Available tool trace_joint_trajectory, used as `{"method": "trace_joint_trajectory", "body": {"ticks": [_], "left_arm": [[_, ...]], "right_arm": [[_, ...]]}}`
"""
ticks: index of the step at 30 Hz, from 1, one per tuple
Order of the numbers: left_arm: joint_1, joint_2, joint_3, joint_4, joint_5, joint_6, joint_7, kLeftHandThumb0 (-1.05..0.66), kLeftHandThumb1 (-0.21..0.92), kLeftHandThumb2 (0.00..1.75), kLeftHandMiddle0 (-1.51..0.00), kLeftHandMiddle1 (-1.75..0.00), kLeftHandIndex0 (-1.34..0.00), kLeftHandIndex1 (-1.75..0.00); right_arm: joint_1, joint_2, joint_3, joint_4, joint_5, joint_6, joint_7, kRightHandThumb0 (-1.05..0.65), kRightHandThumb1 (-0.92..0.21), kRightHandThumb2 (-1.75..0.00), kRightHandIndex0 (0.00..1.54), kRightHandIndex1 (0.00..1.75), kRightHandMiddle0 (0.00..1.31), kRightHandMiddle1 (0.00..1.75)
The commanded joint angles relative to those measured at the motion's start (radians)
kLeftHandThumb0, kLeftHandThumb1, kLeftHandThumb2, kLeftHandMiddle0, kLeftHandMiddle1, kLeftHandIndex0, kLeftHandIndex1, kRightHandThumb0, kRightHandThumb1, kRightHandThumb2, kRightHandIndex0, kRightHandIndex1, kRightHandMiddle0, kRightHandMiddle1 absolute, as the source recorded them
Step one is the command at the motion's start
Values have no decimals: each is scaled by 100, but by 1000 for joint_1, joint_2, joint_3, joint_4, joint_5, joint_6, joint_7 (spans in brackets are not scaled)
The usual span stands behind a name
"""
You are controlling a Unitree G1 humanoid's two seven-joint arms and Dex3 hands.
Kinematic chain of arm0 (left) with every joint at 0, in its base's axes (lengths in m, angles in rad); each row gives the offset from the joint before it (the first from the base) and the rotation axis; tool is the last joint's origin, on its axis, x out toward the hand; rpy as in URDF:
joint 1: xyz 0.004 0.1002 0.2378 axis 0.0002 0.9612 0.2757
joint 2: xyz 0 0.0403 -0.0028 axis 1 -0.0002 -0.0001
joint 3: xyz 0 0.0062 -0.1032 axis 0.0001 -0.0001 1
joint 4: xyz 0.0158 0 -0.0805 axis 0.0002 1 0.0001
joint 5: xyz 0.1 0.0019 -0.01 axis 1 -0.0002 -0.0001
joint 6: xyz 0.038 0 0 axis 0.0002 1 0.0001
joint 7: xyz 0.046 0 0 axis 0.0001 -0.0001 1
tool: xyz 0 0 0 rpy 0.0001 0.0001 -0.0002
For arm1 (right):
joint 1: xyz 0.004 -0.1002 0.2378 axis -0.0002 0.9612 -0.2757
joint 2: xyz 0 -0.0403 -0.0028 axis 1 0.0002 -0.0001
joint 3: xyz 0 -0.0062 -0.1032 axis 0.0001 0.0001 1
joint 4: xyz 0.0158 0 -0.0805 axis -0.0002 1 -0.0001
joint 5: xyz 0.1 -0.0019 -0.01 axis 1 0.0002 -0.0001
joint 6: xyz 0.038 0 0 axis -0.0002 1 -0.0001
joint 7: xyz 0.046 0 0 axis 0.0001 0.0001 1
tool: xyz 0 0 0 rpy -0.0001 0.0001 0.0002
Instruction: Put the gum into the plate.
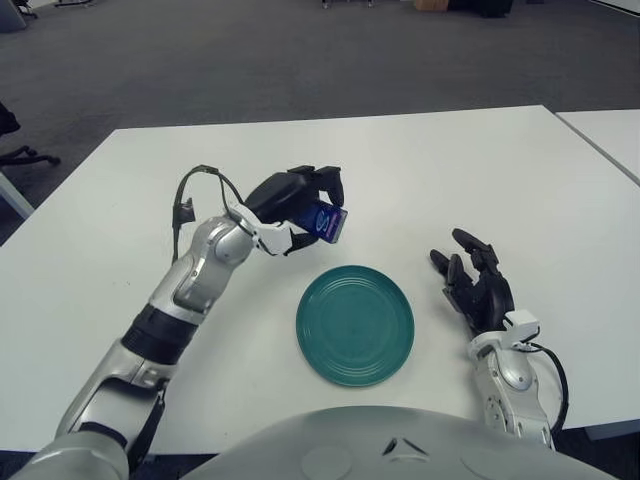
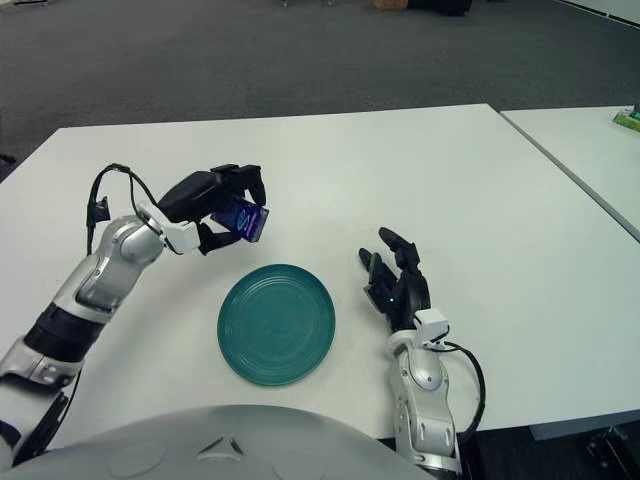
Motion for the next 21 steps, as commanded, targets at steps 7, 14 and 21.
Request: {"method": "trace_joint_trajectory", "body": {"ticks": [7,14,21], "left_arm": [[156,-41,-102,-212,6,57,-97,0,18,148,-70,-174,-49,-175],[201,-41,-177,-373,116,83,-173,0,15,151,-72,-173,-52,-175],[237,-40,-227,-370,156,0,-162,0,11,156,-74,-174,-55,-175]], "right_arm": [[-3,12,28,-4,-22,44,-22,-68,-92,-79,60,5,0,76],[-6,17,42,4,-23,49,-29,-66,-92,-77,63,6,0,76],[-9,32,51,10,-18,56,-42,-64,-92,-77,64,7,0,79]]}}
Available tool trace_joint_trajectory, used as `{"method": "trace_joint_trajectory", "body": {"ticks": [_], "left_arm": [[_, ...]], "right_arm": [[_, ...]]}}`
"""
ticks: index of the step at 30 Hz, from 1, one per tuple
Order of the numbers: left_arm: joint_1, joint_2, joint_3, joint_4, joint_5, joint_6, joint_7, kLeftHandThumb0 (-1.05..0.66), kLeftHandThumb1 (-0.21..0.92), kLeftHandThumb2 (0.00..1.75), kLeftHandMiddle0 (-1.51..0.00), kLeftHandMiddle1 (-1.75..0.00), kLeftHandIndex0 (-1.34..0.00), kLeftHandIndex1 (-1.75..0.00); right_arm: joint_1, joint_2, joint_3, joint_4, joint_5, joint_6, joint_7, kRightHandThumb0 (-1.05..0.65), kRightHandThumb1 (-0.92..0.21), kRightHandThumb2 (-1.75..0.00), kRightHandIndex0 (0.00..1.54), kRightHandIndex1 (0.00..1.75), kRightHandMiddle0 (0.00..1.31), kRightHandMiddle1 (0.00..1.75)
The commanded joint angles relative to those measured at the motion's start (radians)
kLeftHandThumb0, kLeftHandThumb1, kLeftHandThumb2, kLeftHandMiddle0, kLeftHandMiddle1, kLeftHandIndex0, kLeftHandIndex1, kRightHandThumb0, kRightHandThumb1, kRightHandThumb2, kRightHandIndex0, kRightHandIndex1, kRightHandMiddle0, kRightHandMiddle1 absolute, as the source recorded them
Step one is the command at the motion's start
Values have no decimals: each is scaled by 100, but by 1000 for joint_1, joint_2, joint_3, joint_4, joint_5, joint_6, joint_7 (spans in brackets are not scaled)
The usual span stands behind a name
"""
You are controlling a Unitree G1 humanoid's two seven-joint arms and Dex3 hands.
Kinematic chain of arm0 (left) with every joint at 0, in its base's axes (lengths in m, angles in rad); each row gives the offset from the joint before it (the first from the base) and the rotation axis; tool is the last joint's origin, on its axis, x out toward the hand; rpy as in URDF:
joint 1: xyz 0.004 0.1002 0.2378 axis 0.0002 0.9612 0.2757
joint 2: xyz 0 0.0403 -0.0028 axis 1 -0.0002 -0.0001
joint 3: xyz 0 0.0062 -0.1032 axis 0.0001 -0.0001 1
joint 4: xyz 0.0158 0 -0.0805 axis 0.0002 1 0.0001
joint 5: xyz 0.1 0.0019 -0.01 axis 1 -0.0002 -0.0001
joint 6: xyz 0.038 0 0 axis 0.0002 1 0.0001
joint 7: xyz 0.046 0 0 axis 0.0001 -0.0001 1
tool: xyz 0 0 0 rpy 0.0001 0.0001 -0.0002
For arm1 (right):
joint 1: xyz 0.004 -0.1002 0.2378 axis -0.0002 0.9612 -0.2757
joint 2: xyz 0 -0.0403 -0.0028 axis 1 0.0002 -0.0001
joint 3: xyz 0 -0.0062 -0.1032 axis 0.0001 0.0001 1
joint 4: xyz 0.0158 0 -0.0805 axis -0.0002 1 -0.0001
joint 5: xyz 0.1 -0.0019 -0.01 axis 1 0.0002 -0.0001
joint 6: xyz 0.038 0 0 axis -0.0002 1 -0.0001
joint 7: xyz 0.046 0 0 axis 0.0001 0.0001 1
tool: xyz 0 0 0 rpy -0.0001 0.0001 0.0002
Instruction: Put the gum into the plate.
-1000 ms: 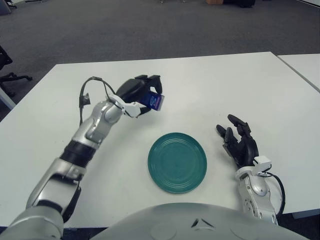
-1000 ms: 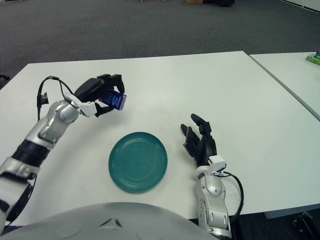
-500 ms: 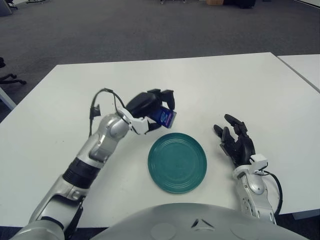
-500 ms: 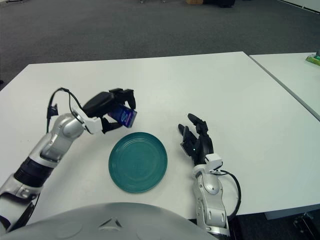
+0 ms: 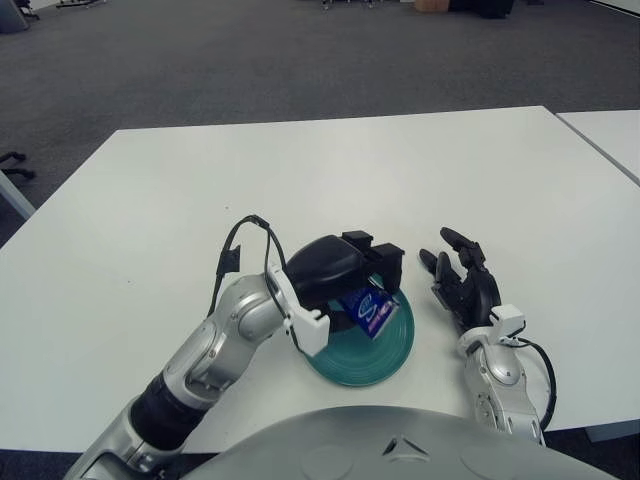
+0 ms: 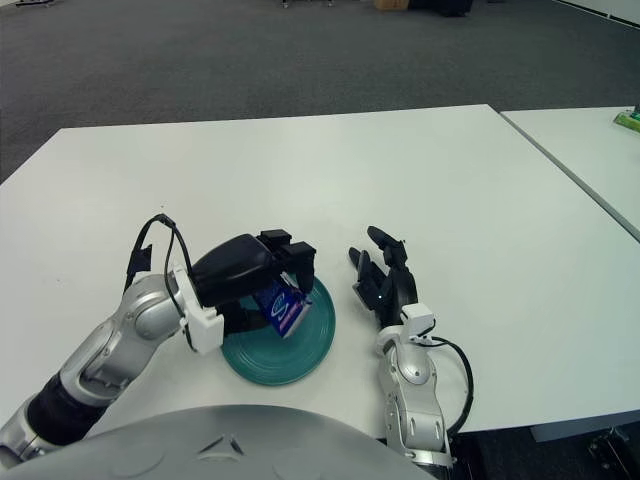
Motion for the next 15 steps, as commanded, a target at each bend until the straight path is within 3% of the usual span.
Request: {"method": "trace_joint_trajectory", "body": {"ticks": [1,6,11,13,15], "left_arm": [[7,8,-24,38,30,-53,23,0,11,156,-74,-175,-55,-175],[-13,1,-44,107,55,-112,40,0,10,155,-79,-169,-55,-175],[0,3,-41,112,25,-112,8,0,9,155,-81,-166,-55,-175],[0,-3,-40,122,22,-119,18,0,5,158,-82,-171,-65,-163],[2,-12,-35,136,19,-124,33,0,5,158,-82,-173,-66,-161]], "right_arm": [[-1,16,7,18,0,23,-12,-64,-92,-77,64,7,0,79],[-3,24,13,19,-10,23,-24,-63,-92,-77,61,6,0,80],[-3,22,20,18,-24,17,-30,-63,-92,-77,60,5,0,79],[-2,20,21,17,-28,17,-31,-63,-92,-77,59,5,0,78],[-1,20,22,13,-27,21,-31,-63,-92,-77,59,4,0,77]]}}
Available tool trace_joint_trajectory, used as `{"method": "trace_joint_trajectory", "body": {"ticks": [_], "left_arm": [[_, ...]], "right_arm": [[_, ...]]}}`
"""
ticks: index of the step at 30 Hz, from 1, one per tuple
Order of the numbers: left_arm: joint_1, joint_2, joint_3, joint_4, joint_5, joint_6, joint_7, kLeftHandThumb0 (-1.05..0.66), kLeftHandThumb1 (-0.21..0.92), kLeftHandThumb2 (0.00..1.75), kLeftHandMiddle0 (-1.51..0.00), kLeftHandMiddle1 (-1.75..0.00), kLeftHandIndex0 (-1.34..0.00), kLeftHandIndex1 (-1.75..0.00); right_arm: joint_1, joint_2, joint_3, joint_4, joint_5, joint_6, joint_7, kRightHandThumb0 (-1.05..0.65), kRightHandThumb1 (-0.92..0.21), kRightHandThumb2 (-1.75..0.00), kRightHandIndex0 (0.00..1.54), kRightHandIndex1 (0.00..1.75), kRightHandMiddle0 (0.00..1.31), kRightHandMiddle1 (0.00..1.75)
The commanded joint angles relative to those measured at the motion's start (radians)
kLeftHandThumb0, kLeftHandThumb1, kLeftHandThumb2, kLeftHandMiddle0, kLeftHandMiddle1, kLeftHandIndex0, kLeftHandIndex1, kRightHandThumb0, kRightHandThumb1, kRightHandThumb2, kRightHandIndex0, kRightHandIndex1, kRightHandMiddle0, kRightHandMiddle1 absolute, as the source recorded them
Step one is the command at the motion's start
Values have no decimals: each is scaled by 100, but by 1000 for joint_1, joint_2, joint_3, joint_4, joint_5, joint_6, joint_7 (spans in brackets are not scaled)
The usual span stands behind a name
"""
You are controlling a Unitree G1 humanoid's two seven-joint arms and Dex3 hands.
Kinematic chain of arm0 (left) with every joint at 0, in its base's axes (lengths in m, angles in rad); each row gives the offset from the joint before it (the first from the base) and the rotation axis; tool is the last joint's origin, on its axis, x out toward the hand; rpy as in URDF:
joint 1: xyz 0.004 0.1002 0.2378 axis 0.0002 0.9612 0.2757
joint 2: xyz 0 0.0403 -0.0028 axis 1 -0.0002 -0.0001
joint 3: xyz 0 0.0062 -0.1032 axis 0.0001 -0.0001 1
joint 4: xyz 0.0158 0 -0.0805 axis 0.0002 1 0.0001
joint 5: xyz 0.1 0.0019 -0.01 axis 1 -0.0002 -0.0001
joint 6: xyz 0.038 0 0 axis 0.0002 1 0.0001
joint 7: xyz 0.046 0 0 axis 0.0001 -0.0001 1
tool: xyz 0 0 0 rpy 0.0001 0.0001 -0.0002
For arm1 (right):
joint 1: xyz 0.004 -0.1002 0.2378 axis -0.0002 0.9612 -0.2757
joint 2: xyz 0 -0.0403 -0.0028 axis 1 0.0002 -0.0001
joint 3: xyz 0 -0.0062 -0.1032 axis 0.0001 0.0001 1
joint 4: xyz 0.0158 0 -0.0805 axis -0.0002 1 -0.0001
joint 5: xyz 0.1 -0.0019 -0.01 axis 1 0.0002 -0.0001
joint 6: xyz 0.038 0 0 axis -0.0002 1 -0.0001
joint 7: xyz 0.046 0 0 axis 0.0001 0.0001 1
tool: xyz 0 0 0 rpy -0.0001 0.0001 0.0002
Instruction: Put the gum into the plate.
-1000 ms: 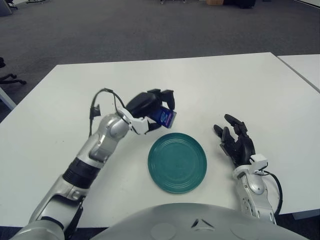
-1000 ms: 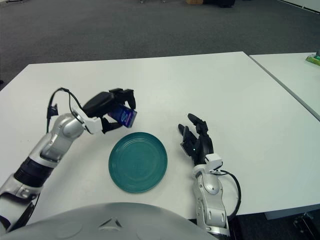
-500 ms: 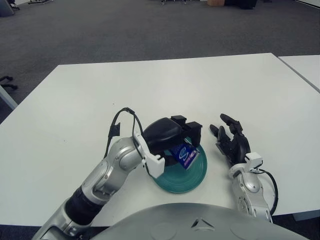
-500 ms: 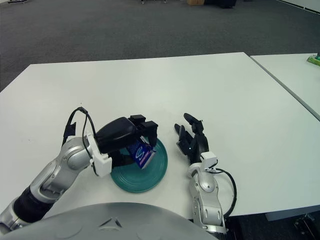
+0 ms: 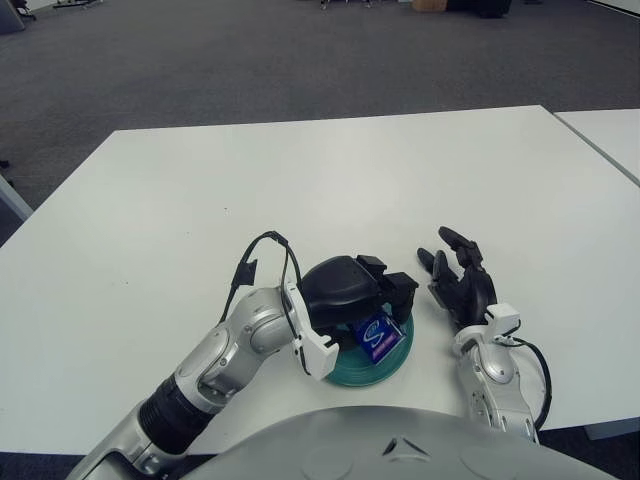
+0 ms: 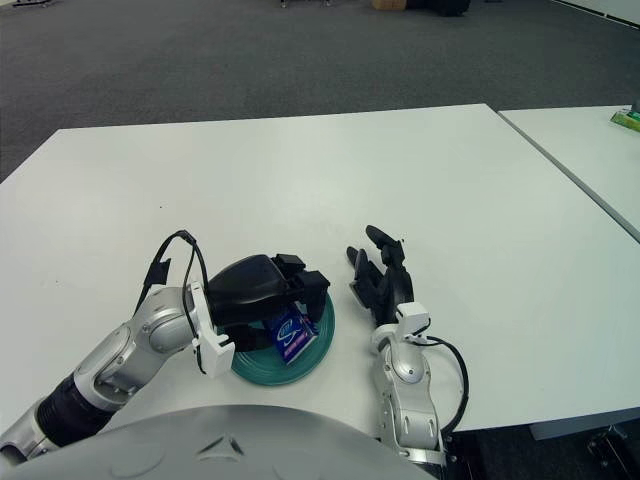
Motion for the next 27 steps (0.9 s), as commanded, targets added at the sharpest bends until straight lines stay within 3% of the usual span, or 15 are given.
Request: {"method": "trace_joint_trajectory", "body": {"ticks": [1,4,5,6,7,10,13,16,19,22,27], "left_arm": [[-1,-11,16,28,-10,-11,28,0,9,154,-79,-173,-61,-163],[2,-34,25,65,-30,-13,54,-1,32,131,-64,-174,-37,-170],[4,-38,27,76,-27,-17,66,-1,35,128,-62,-174,-34,-171],[5,-39,28,84,-23,-21,75,-13,56,100,-47,-160,-29,-172],[5,-39,28,89,-13,-27,85,-21,69,83,-37,-150,-25,-173],[2,-35,28,101,7,-41,103,-52,81,58,-21,-129,-8,-144],[-7,-23,26,113,36,-56,112,-68,86,45,-16,-102,-3,-118],[-13,-16,25,121,36,-62,99,-93,90,25,-15,-63,-1,-86],[-19,-4,33,133,4,-75,80,-101,92,21,-15,-38,0,-61],[-24,5,40,146,-16,-94,80,-104,92,22,-15,-20,0,-40],[-24,9,53,170,-31,-127,98,-105,92,32,-4,-4,0,-9]], "right_arm": [[4,4,4,10,-3,22,-3,-64,-92,-77,58,4,0,77],[10,10,6,-3,10,33,-1,-62,-92,-74,56,3,0,77],[11,14,5,-6,20,36,1,-62,-92,-73,56,3,0,77],[11,16,5,-8,26,38,2,-61,-92,-72,55,3,0,76],[11,17,4,-11,31,40,3,-60,-92,-71,55,2,0,75],[11,17,5,-19,35,48,4,-58,-92,-69,54,2,0,74],[14,7,13,-37,22,57,9,-57,-92,-69,52,1,0,71],[17,-2,18,-43,11,56,13,-58,-92,-71,49,0,0,67],[21,-5,19,-51,16,59,18,-58,-92,-73,49,0,0,66],[23,-6,17,-52,26,61,25,-58,-92,-74,48,0,0,66],[17,-7,8,-43,42,66,38,-60,-92,-75,45,0,0,65]]}}
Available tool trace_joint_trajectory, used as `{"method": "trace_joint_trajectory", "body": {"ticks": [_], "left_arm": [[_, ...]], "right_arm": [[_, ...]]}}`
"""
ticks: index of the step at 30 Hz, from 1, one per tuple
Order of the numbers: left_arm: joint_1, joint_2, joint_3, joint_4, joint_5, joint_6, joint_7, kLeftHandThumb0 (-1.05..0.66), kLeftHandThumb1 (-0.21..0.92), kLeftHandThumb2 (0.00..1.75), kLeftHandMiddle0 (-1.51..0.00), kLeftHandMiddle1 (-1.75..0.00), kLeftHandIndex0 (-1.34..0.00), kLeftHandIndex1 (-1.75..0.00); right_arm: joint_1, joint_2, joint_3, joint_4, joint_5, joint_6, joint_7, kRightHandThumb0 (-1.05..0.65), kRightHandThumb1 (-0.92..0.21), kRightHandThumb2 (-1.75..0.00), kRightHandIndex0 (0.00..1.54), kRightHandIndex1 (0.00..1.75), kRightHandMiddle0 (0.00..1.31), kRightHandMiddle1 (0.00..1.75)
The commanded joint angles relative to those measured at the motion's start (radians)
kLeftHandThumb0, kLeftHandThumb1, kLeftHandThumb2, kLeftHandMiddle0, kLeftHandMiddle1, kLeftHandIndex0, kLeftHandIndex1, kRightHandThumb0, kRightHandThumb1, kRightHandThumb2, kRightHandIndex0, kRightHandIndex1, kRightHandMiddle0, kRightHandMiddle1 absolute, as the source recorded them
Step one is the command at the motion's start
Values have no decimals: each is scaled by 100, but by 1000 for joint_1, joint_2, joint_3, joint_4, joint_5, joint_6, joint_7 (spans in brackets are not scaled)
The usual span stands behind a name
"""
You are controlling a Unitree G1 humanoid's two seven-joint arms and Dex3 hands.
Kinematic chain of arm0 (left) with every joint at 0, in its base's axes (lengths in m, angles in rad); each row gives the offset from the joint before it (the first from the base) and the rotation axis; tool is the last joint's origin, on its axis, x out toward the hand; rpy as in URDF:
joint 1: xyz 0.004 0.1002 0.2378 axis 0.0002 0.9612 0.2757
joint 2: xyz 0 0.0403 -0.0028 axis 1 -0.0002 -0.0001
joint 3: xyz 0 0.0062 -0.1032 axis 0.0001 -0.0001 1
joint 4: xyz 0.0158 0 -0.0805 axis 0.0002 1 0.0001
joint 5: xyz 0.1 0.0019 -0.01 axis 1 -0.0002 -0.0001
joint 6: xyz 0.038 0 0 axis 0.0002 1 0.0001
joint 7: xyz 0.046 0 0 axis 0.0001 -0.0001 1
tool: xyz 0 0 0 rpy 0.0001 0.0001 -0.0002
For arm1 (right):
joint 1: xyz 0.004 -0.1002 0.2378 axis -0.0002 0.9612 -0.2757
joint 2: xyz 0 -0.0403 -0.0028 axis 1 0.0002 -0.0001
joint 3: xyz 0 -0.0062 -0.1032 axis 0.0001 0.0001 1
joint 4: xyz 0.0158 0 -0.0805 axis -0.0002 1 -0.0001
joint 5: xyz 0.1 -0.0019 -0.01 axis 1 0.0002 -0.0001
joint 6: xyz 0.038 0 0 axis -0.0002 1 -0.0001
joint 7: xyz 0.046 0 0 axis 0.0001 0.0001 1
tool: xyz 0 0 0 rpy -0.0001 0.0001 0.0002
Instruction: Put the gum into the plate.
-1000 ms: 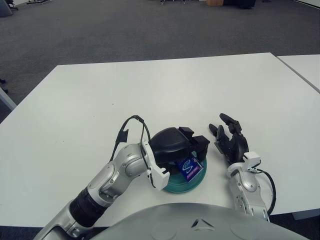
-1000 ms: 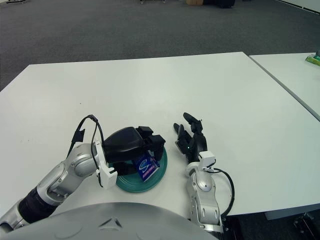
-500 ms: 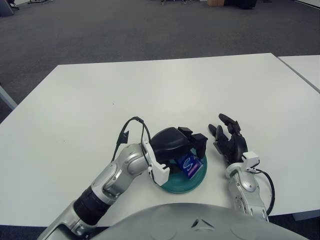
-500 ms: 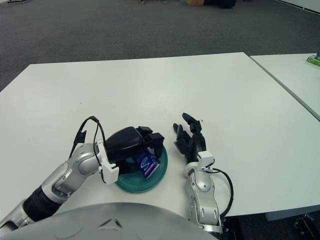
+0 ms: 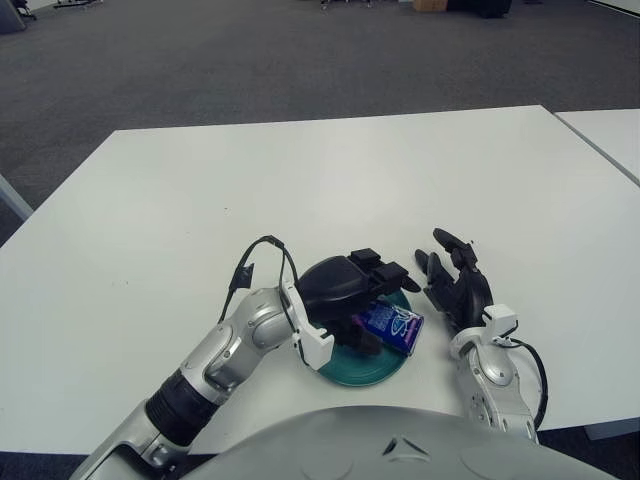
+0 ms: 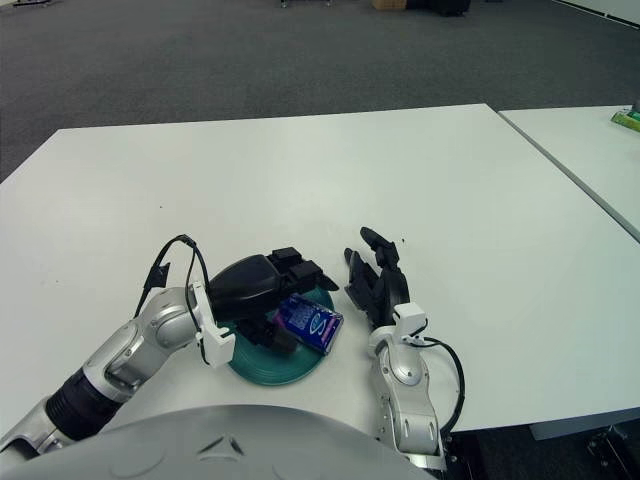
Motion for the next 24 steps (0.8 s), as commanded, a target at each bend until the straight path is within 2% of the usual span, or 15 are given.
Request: {"method": "trace_joint_trajectory", "body": {"ticks": [1,9,14,19,24], "left_arm": [[-18,9,21,23,-13,-21,11,-105,92,34,-2,-3,0,-6],[-6,0,40,33,-59,-23,6,-105,92,39,0,0,0,0],[9,-14,51,36,-48,-5,27,-105,92,39,0,0,0,0],[51,-21,72,33,-36,18,57,-105,92,40,0,0,0,0],[90,-28,107,27,-74,19,87,-105,92,41,0,0,0,0]], "right_arm": [[-7,-8,-9,4,10,19,9,-60,-92,-75,45,0,0,65],[-25,-18,-20,22,6,21,14,-61,-92,-78,44,0,0,62],[-31,-16,-23,28,6,27,11,-61,-92,-79,43,0,0,62],[-37,-10,-26,38,4,20,5,-60,-92,-80,43,0,0,63],[-39,4,-24,48,-5,3,-15,-60,-92,-80,47,2,0,65]]}}
